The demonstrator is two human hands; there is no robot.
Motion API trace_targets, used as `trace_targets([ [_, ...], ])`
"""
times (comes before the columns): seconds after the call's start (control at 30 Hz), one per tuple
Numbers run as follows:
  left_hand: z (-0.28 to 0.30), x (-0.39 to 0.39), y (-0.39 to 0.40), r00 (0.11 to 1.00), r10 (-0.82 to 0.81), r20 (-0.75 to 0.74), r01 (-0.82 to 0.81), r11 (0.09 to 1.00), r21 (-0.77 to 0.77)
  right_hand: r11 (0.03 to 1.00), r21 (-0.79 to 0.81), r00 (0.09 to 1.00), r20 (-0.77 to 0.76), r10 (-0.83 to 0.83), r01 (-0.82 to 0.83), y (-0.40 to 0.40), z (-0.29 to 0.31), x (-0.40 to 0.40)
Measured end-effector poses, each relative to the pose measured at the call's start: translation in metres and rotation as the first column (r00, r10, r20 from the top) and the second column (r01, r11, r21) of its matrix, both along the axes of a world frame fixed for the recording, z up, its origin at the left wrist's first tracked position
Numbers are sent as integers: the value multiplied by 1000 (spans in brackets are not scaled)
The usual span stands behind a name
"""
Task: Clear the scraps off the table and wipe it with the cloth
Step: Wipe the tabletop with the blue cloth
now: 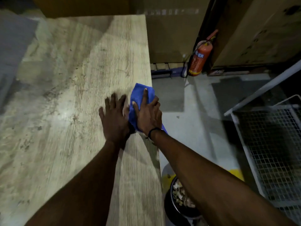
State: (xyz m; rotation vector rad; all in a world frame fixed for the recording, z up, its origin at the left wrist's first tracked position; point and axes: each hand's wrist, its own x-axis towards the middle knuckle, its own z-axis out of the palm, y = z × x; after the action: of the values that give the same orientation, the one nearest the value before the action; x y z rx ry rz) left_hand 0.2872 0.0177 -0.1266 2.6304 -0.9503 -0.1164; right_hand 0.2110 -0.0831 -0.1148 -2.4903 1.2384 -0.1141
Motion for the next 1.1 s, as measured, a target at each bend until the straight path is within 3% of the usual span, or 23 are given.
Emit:
trace_targets([
  [0.23,4,-1,-6,998,57,-38,-59,996,-61,999,49,999,38,2,-4,-53,3,51],
  [0.5,11,2,-7,998,10,-60,-14,997,-80,1000,-8,997,81,20,-20,-14,-11,15],
  [0.73,8,0,-14,994,101,-42,-104,991,-87,996,85,997,73,26,-32,-84,1,79],
  [0.93,9,3,-11,998,48,-52,-52,995,-80,998,-53,995,95,-21,26,-39,-14,44],
  [1.1,9,4,-11,997,31,-67,-35,997,-68,996,-70,995,87,-50,56,-28,-15,35],
])
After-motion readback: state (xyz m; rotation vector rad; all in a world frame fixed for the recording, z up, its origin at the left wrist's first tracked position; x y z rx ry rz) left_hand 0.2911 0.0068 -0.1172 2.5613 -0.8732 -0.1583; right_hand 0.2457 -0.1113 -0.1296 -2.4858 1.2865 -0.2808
